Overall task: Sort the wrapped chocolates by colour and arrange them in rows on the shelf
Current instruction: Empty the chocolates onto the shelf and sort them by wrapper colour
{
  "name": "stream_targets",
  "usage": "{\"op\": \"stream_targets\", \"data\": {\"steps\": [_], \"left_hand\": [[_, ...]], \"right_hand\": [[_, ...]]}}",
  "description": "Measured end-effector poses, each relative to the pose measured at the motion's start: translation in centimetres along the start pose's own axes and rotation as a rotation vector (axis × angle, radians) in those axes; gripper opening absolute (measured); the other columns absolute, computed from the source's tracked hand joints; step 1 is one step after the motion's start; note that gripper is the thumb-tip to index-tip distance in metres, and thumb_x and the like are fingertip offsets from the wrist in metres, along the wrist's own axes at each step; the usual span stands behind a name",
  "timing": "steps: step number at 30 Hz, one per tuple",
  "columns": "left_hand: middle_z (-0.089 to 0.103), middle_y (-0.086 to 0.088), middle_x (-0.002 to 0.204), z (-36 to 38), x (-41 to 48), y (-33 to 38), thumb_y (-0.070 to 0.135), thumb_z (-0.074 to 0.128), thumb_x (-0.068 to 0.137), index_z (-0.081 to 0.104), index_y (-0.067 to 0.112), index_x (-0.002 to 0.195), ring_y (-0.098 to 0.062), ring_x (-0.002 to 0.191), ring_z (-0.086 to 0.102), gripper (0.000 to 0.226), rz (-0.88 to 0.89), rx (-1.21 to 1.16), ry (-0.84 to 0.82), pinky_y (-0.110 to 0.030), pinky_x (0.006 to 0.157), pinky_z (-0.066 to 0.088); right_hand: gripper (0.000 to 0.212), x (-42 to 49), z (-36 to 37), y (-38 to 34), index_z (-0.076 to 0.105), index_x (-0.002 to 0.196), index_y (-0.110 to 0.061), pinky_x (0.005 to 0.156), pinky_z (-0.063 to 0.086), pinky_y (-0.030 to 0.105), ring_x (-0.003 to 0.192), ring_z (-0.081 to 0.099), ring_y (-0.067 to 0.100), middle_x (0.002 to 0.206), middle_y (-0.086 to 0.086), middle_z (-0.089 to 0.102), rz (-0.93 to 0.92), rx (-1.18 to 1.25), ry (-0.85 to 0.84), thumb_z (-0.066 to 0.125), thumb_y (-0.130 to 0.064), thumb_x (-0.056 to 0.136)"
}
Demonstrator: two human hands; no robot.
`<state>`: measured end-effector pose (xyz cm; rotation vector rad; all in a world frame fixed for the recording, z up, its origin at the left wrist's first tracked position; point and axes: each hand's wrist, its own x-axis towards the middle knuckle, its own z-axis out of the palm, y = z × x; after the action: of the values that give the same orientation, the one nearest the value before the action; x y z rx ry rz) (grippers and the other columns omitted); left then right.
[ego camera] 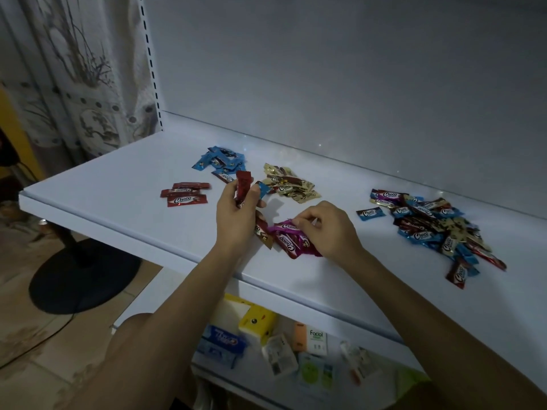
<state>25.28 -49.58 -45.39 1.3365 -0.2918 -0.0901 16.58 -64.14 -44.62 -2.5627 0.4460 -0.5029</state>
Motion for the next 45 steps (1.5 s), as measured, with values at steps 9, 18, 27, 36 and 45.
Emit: {"op": "stream_targets", "data": {"steps": [9,18,27,36,45], "left_hand": [[0.057,-0.001,0.069,0.2,-0.9,0.9,0.018,0.053,0.099,0.058,0.015,0.100,-0.012,0.053,0.052,0.006,-0.073,-0.286,-0.015,-0.026,0.053,0.045],[0.063,-0.001,0.072,0.1,0.3,-0.3,0.028,0.056,0.097,0.058,0.026,0.089,-0.019,0.062,0.052,0.009,0.002,-0.146,0.166,-0.038,0.064,0.044],[0.064,0.003,0.072,-0.9,1.0,0.7,0.029,0.053,0.098,0.055,0.031,0.095,-0.015,0.057,0.054,0.004,0.108,0.015,0.025,-0.037,0.057,0.048],[0.060,-0.004,0.079,0.1,3.3,0.3,0.020,0.044,0.100,0.056,0.024,0.094,-0.019,0.062,0.052,0.014,-0.027,-0.087,0.105,-0.038,0.062,0.043],[0.068,0.007,0.092,0.8,3.0,-1.0,0.028,0.058,0.096,0.056,0.027,0.110,-0.008,0.081,0.066,0.014,0.039,0.042,0.063,-0.026,0.072,0.057]], "right_hand": [[0.041,-1.8,0.2,-4.6,0.061,0.114,-0.025,0.063,0.050,0.032,0.066,0.056,0.012,0.081,-0.006,0.063,-0.162,0.379,-0.105,0.069,-0.046,0.079],[0.025,-2.3,2.2,-4.0,0.061,0.083,-0.019,0.070,0.034,0.031,0.079,0.049,0.012,0.079,-0.008,0.059,-0.495,-0.138,0.091,0.068,-0.042,0.078],[0.025,-3.4,3.0,-4.5,0.072,0.074,-0.023,0.070,0.036,0.032,0.080,0.052,0.016,0.081,-0.009,0.059,-0.551,-0.299,0.153,0.056,-0.041,0.082],[0.032,1.0,1.2,-4.4,0.059,0.086,-0.009,0.054,0.039,0.032,0.058,0.053,0.019,0.069,0.003,0.061,-0.204,0.143,0.136,0.038,-0.030,0.097],[0.015,9.9,0.6,0.5,0.062,0.099,-0.018,0.066,0.052,0.036,0.078,0.064,0.021,0.088,0.004,0.069,0.061,0.090,0.288,0.049,-0.025,0.097]]}}
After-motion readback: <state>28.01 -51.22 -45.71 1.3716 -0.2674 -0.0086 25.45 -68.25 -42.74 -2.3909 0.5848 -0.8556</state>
